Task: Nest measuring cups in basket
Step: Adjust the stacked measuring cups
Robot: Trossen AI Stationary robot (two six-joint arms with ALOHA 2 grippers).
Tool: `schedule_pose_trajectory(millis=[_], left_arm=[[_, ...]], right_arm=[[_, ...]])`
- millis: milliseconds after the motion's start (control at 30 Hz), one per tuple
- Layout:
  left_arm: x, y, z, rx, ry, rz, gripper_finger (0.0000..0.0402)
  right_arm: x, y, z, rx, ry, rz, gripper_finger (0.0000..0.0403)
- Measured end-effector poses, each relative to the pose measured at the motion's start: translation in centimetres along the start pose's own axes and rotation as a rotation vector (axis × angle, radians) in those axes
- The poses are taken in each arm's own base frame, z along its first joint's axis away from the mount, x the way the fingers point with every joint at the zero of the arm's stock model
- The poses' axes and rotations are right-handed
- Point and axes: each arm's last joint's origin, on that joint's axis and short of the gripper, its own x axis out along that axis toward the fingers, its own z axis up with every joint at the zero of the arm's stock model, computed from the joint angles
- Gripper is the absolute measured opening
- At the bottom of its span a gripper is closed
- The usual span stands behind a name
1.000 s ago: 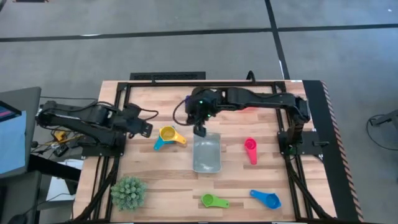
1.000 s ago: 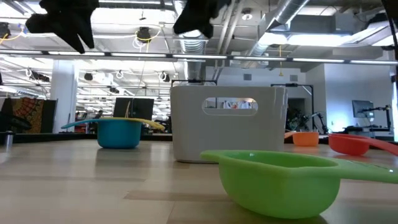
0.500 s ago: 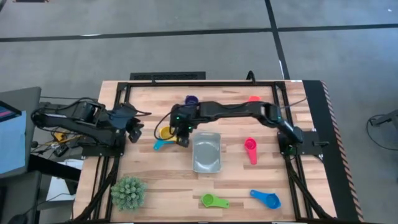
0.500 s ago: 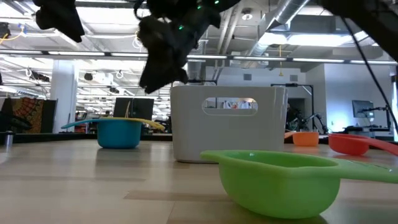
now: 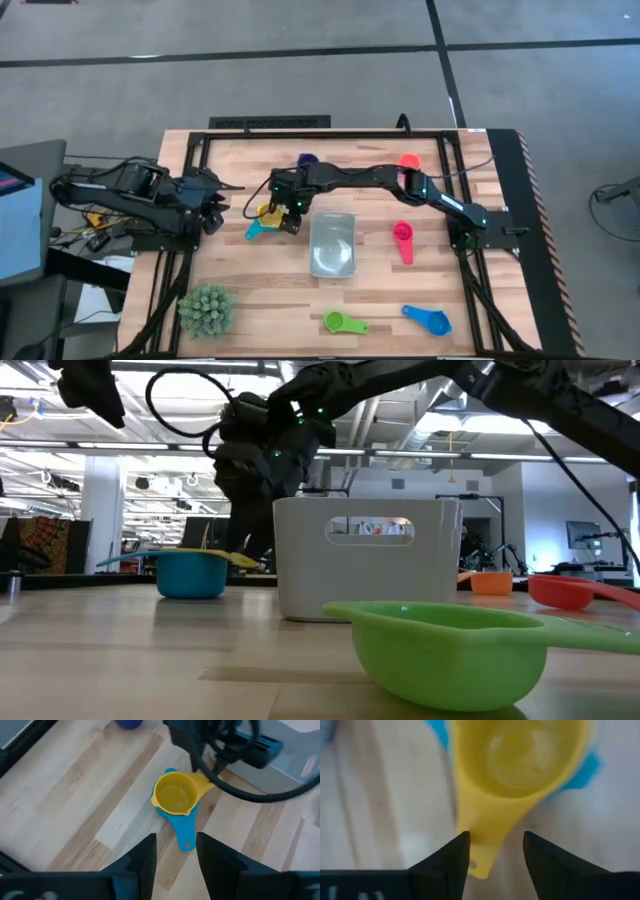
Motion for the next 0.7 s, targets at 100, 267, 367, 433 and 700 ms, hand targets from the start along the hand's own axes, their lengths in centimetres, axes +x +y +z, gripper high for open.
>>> schedule_pose_trajectory(millis=[100, 267, 367, 433, 700], left_arm=[[0.0, 0.0, 0.0, 0.002, 0.004, 0.006, 0.0125], [0.0, 0.2, 0.0, -0.038, -0.021, 0.043, 0.0125], [0.7, 0.1, 0.0, -0.088, -0.059, 0.106, 0.0125], [1.9, 0.2, -0.6, -0.112, -0.045, 0.129, 0.0125], [8.6, 2.0, -3.1, -0.31, 0.019, 0.129, 0.011]], right_arm=[[0.3, 1.4, -0.2, -0.027, 0.0, 0.028, 0.0187], [0.7, 3.4, -0.1, -0.064, -0.042, 0.081, 0.0166], [0.9, 4.2, 0.1, -0.079, -0.078, 0.103, 0.0157], [0.9, 4.6, 0.2, -0.063, -0.097, 0.11, 0.0152], [-4.0, 6.4, -0.6, -0.031, -0.086, -0.048, 0.0131]])
